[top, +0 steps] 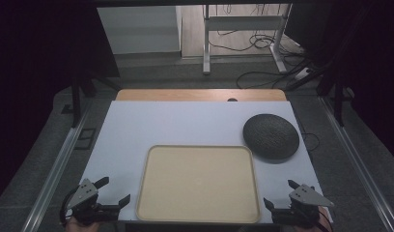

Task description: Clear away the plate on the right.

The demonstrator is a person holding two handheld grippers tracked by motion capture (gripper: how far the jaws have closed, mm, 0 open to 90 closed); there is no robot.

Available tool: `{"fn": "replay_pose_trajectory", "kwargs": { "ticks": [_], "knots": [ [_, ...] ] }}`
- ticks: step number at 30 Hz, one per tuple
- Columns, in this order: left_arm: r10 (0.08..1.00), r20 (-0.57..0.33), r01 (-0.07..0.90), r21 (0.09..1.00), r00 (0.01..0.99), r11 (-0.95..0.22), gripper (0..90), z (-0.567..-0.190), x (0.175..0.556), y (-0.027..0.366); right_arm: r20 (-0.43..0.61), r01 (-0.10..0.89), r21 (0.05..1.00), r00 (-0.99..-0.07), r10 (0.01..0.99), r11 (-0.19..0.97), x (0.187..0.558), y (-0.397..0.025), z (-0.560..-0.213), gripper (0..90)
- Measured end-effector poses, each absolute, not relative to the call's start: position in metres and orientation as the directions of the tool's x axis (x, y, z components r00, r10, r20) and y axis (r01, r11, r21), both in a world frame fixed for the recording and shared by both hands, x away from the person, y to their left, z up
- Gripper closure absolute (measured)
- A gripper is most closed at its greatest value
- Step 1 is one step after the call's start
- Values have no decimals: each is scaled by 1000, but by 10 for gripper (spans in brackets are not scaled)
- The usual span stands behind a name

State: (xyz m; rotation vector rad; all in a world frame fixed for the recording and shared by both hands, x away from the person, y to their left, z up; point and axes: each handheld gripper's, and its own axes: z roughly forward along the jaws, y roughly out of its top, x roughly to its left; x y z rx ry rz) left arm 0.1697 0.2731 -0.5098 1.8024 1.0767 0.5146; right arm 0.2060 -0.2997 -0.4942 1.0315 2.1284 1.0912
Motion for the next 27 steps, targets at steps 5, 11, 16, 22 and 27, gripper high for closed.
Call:
{"fn": "replay_pose_trajectory", "kwargs": {
  "ticks": [5, 11, 16, 22, 27],
  "knots": [
    [844, -96, 450, 875, 527, -181, 0, -510, 170, 272, -121, 386, 833, -572, 812, 396, 206, -298, -495, 0],
    [850, -73, 447, 872, 522, -200, 0, -510, 171, 272, -123, 394, 825, -575, 809, 405, 207, -297, -496, 0],
    [853, -65, 447, 871, 517, -205, 0, -510, 170, 272, -135, 389, 820, -582, 802, 420, 207, -294, -497, 0],
    [856, -58, 445, 871, 513, -208, 0, -510, 171, 271, -145, 383, 818, -583, 799, 429, 207, -294, -497, 0],
    [857, -56, 445, 870, 512, -210, 0, -510, 171, 270, -140, 383, 820, -586, 798, 425, 207, -295, -497, 0]
  ]
}}
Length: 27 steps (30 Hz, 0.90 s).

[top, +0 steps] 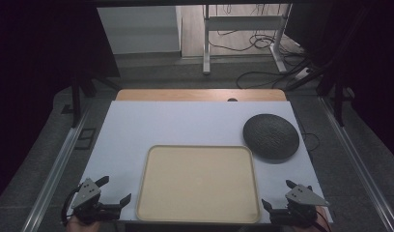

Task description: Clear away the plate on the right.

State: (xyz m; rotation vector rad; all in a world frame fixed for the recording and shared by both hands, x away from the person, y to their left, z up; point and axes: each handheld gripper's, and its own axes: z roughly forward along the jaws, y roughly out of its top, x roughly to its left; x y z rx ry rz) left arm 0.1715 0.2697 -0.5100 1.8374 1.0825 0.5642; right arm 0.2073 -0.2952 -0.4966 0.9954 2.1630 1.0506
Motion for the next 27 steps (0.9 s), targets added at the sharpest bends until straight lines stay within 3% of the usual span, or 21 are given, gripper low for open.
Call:
{"fn": "replay_pose_trajectory", "kwargs": {
  "ticks": [27],
  "knots": [
    [865, -49, 454, 865, 500, -213, 0, -511, 171, 271, -96, 408, 826, -579, 810, 390, 213, -299, -496, 20]
  ]
}}
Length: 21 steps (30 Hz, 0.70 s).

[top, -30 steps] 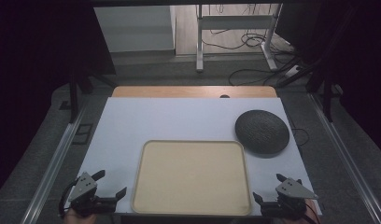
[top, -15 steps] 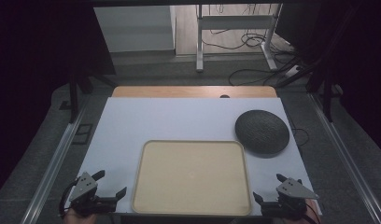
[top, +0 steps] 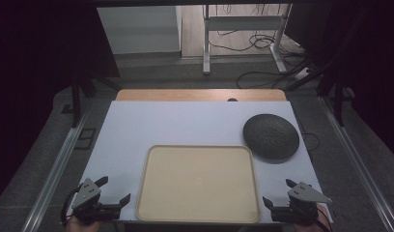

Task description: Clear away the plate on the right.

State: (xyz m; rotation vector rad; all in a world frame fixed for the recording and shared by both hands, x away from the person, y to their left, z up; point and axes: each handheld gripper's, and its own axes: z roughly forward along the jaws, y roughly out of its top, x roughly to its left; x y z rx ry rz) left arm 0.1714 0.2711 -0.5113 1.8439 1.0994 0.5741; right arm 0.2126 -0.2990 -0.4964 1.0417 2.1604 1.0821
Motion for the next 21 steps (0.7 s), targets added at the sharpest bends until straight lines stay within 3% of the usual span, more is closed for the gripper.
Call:
{"fn": "replay_pose_trajectory", "kwargs": {
  "ticks": [21],
  "knots": [
    [864, -58, 449, 871, 499, -201, 0, -512, 171, 272, -101, 439, 800, -574, 812, 410, 231, -295, -495, 5]
  ]
}}
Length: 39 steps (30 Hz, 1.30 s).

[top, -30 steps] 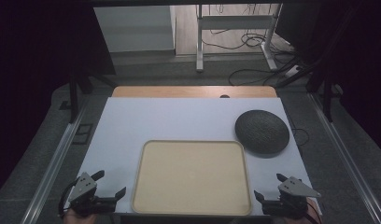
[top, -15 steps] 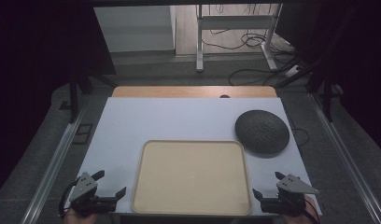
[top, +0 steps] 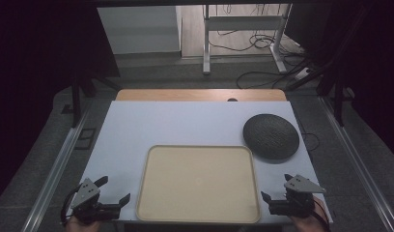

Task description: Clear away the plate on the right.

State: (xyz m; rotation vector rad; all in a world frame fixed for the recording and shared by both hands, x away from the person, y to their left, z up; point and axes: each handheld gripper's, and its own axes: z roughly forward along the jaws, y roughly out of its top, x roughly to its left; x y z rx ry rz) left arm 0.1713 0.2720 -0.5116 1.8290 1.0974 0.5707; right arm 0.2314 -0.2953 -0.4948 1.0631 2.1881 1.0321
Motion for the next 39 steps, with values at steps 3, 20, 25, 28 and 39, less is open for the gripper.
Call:
{"fn": "replay_pose_trajectory", "kwargs": {
  "ticks": [3, 20, 25, 28, 39],
  "knots": [
    [864, -57, 448, 871, 501, -202, 0, -512, 171, 272, -90, 446, 799, -575, 813, 403, 236, -295, -494, 6],
    [860, -50, 453, 864, 509, -218, 0, -513, 172, 270, -102, 457, 783, -574, 813, 421, 253, -293, -494, 6],
    [859, -46, 455, 862, 510, -225, 0, -513, 173, 270, -100, 483, 773, -548, 830, 412, 259, -291, -495, 0],
    [860, -44, 457, 860, 509, -227, 0, -513, 173, 269, -90, 496, 770, -537, 838, 401, 263, -290, -496, 0],
    [860, -41, 459, 858, 508, -230, 0, -513, 173, 269, -176, 516, 724, -504, 845, 459, 275, -289, -493, 18]
  ]
}}
